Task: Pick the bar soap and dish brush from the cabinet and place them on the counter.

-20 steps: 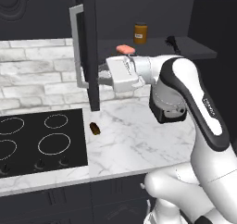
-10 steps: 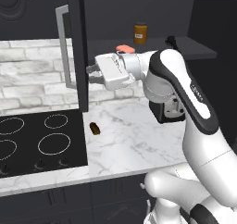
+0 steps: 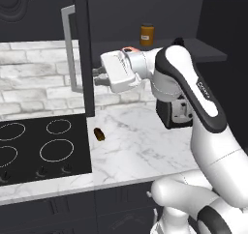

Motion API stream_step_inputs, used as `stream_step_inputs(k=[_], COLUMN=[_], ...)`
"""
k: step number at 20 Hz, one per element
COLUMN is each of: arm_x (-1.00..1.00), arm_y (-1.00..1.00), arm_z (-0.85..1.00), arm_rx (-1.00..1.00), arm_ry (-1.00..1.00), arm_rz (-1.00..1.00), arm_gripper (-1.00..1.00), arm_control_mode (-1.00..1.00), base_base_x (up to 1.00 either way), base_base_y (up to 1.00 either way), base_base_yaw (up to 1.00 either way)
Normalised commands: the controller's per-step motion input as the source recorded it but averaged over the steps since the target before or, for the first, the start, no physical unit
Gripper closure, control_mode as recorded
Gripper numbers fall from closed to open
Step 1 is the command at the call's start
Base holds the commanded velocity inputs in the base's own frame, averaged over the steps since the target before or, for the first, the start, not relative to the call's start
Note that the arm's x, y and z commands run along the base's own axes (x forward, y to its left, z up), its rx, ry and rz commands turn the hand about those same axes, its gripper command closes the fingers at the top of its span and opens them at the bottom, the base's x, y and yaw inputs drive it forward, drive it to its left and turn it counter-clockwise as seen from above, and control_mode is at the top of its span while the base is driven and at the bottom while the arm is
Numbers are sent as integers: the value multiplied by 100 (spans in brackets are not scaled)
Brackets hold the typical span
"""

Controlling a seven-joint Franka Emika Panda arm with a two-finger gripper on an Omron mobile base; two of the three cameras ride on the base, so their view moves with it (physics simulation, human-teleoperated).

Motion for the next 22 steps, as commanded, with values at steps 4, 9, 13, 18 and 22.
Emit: stream_step_inputs(k=[4, 9, 13, 18, 22], arm_x=[2, -9, -12, -6, 0], arm_y=[8, -3, -2, -4, -14], arm_z=[0, 3, 6, 8, 15], arm_rx=[0, 0, 0, 0, 0], arm_ry=[0, -6, -13, -14, -3], arm_rz=[-1, -7, -10, -10, -12], arm_gripper=[-100, -100, -100, -100, -100], arm_control_mode=[-100, -100, -100, -100, -100], base_base_x=[0, 0, 0, 0, 0], base_base_y=[0, 0, 0, 0, 0], base_base_yaw=[0, 0, 0, 0, 0])
